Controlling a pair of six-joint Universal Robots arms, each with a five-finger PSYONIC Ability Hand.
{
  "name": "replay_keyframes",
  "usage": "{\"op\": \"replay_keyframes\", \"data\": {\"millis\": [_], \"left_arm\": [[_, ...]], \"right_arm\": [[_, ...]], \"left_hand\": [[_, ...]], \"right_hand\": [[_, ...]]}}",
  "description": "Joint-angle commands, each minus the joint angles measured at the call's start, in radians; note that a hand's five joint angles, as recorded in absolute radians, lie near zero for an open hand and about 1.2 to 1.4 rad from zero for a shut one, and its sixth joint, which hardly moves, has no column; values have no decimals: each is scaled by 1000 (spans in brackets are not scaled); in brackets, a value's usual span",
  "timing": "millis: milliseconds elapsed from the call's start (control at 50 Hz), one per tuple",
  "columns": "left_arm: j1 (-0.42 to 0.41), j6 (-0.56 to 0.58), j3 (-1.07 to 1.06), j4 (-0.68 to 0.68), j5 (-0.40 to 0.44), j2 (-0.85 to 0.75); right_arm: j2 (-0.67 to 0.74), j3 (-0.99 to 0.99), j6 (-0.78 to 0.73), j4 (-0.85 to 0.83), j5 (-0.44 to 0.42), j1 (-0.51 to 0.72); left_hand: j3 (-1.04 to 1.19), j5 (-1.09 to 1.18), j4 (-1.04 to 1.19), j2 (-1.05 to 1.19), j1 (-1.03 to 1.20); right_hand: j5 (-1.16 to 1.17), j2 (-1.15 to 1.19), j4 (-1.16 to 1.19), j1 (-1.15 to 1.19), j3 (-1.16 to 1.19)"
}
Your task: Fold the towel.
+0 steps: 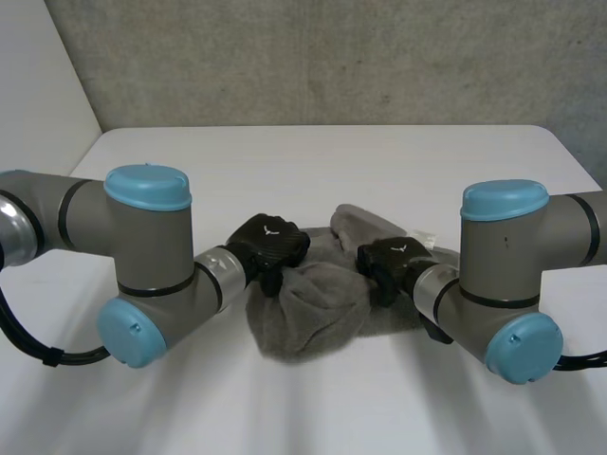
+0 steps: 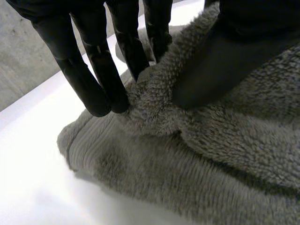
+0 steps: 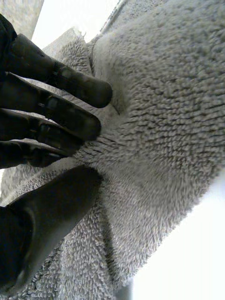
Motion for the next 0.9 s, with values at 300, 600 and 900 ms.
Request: {"op": "replay_keyframes", "data": {"millis": [300,600,900], "left_arm": [[-6,-207,-41,-67,-47,586],[-13,-250,-85,-78,-44,453],[-101,-146,-169,-309,-41,299]], "right_arm": [[-596,-10,-65,103,-164,-92],[-527,-21,-395,329,-167,-106],[-364,11,-622,462,-143,-70]], "left_hand": [[-76,-208,-75,-15,-2],[-76,-208,-75,-15,-2],[-76,-208,-75,-15,-2]], "right_hand": [[86,96,72,134,78],[86,96,72,134,78],[-1136,-1126,-1150,-1087,-1144]]}}
